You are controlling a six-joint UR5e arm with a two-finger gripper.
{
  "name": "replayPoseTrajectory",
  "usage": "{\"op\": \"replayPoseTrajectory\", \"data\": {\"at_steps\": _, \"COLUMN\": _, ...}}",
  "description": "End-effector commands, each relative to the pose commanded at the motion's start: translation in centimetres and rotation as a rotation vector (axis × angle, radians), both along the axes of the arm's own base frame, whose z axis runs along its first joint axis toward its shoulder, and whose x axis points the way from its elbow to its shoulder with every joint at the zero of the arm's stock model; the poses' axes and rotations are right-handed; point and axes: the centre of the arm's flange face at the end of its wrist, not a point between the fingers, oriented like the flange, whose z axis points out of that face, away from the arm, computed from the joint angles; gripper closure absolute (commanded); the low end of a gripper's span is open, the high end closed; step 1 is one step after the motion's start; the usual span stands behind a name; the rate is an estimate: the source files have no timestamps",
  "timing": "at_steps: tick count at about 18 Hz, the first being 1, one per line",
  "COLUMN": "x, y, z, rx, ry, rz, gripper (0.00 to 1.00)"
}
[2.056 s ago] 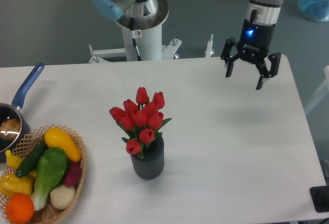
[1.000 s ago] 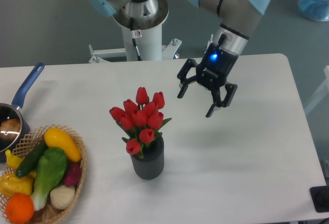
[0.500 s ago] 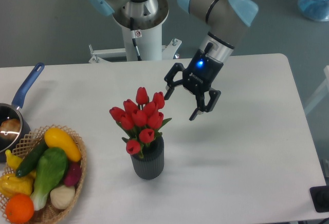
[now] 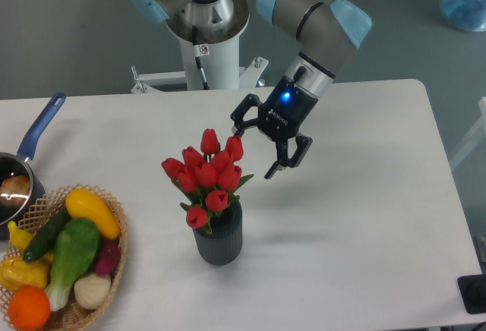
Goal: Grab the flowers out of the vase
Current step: 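Lower the open gripper around the tulip stems above the vase rim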
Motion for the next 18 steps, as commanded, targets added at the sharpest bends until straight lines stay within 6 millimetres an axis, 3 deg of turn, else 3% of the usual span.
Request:
{"op": "replayPoseTrajectory", "data": {"at_steps": 6, "x": 0.3, "y": 1.2, "z": -0.6, "rx": 0.033, "ry": 0.009, "rz": -0.025, "gripper": 0.00}}
{"op": "replayPoseTrajectory", "data": {"at_steps": 8, "x": -0.1, "y": 1.7, "z": -1.7, "rx": 0.048, "ry": 0.008, "rz": -0.029, "gripper": 0.00}}
{"op": "replayPoseTrajectory", "data": {"at_steps": 18, "x": 0.6, "y": 3.2, "z": -1.0, "rx": 0.074, "ry": 0.020, "rz": -0.055, "gripper": 0.00}}
